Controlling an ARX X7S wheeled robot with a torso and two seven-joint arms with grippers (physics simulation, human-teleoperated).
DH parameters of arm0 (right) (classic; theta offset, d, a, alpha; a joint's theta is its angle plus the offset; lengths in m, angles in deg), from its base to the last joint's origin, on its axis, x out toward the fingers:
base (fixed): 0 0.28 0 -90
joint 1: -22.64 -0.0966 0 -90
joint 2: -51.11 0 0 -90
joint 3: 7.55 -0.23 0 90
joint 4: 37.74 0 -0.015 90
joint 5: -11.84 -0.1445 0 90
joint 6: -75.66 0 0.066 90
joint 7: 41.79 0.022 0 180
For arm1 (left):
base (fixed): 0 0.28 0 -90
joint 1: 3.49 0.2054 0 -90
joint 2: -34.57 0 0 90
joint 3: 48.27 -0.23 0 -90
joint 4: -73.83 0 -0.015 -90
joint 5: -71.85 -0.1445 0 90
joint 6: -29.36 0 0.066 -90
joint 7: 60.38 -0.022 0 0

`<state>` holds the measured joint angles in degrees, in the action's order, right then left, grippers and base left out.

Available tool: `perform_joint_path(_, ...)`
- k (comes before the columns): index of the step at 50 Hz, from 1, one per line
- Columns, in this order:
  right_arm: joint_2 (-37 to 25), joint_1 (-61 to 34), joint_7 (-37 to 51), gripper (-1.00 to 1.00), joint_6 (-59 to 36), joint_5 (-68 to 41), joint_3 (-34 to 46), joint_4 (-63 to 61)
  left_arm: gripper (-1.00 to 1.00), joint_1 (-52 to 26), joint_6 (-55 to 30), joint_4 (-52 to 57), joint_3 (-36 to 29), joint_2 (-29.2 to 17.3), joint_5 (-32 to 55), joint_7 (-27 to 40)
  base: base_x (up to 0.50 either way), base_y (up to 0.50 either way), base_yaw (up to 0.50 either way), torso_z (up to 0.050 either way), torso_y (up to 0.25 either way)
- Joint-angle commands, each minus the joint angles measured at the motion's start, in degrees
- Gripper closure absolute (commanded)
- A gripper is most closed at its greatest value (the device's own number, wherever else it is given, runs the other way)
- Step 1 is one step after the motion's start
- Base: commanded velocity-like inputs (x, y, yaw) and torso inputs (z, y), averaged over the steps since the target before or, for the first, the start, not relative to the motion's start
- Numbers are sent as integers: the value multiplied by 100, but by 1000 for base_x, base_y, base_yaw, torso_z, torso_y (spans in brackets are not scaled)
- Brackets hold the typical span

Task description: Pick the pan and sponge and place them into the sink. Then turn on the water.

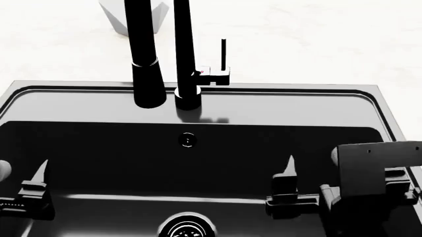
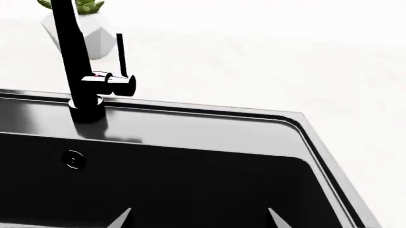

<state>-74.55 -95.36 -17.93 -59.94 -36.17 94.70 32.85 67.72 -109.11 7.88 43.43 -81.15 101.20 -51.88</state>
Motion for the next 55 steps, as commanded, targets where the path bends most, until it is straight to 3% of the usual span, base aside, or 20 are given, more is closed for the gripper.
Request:
perform_joint_path(1,-255,636,-721,-100,944,6,-110,-695,-100,-77,19,-3,-23,22,0,37,0,0,0,0,0)
perform_joint_path(4,-144,1117,-719,-100,1350,-65,-380,-741,-100,-68,44,-9,-13,16,11,21,0,0,0,0,0)
perform_joint_path(21,-225,1509,-662,-100,1697,-17,-688,-894,-100,-73,-9,95,117,-19,94,101,0,0,0,0,0)
perform_joint_path(45,-241,1523,-566,-100,1651,-40,-678,-919,-100,-47,2,87,63,-16,105,144,-172,69,0,0,0)
perform_joint_path(55,-246,1548,-568,-100,1678,-38,-685,-912,-100,-62,-9,106,8,23,95,204,-95,375,0,0,0)
